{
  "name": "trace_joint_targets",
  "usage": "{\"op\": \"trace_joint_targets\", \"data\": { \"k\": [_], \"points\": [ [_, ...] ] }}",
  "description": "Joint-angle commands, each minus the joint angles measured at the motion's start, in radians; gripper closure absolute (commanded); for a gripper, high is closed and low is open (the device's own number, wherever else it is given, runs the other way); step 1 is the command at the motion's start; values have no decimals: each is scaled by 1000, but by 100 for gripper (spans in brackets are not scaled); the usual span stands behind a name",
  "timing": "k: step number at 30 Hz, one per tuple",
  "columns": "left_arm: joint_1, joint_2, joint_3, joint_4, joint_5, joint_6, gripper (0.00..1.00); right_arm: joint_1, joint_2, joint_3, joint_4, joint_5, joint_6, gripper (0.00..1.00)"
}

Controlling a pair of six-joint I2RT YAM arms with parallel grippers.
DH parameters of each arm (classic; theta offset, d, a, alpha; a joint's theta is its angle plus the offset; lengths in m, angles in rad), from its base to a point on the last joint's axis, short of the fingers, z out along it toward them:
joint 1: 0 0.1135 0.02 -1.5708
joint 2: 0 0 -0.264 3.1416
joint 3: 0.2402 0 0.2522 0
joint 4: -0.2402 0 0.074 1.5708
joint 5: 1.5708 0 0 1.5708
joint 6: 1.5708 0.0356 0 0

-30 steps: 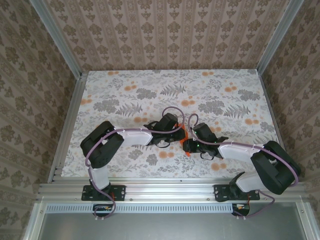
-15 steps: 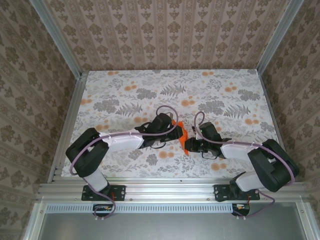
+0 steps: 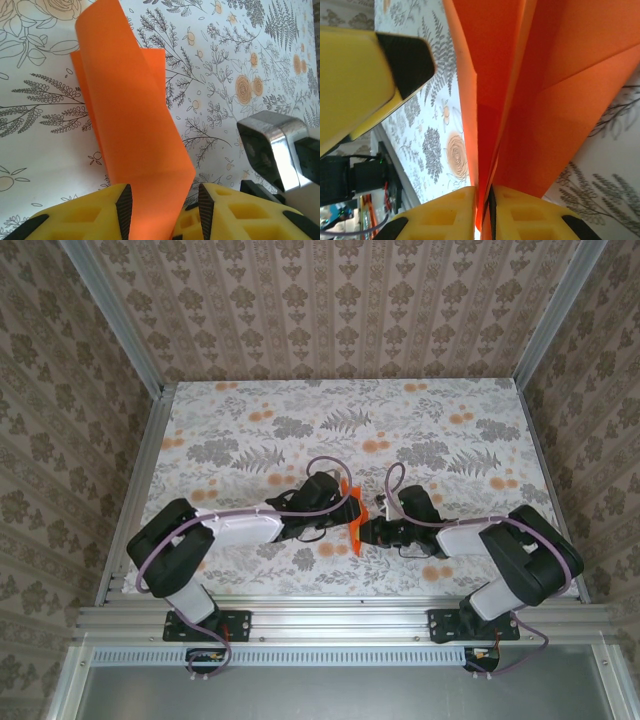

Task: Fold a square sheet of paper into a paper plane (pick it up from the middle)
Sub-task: Fold the wing for the fifth time at the center of the table.

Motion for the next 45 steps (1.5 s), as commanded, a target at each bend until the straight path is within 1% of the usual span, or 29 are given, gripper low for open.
{"op": "trace_joint_targets", "data": {
  "k": [1,5,7,9,11,13,15,17,19,20,22,24,27,29,30,33,35,38,41,45],
  "points": [
    [-7,33,23,10,-5,-9,58,-2,30,-13,60,-110,-8,83],
    [-10,41,20,13,-2,-15,58,-2,31,-26,50,-99,-21,82],
    [-11,53,25,7,2,-11,58,-3,36,-24,31,-88,-26,79],
    [-11,71,39,0,10,-9,59,-3,36,-22,1,-57,-26,73],
    [-14,88,50,4,20,-7,61,-3,18,-25,-34,-7,-24,69],
    [-14,101,61,0,28,-4,62,-4,-13,-27,-81,43,-29,61],
    [-14,110,66,-1,30,-4,63,-4,-52,-23,-144,88,-45,60],
    [-14,120,73,-1,31,-6,64,-2,-98,-5,-244,151,-77,51],
    [-14,128,83,0,36,-4,64,1,-126,6,-314,193,-105,50],
    [-14,132,88,2,40,-3,64,7,-150,15,-347,212,-117,47],
    [-14,141,101,2,45,-2,64,17,-172,26,-381,226,-134,40],
    [-13,150,112,3,46,-1,65,25,-191,32,-407,262,-145,35],
    [-13,156,121,-2,48,-8,67,27,-232,27,-437,332,-161,30],
    [-13,153,120,-5,45,-10,67,27,-274,25,-464,383,-177,25],
    [-12,149,117,-6,43,-13,67,28,-298,24,-481,414,-189,24],
    [-11,132,109,-6,36,-14,67,27,-366,13,-503,468,-229,24],
    [-9,126,109,-8,34,-14,66,34,-410,-8,-479,496,-236,25],
    [-7,122,110,-10,34,-15,67,60,-472,-31,-460,564,-268,30],
    [-1,121,110,1,38,-21,67,126,-484,-23,-453,603,-326,36],
    [3,121,122,8,46,-22,67,235,-438,-23,-404,724,-411,37]
  ]
}}
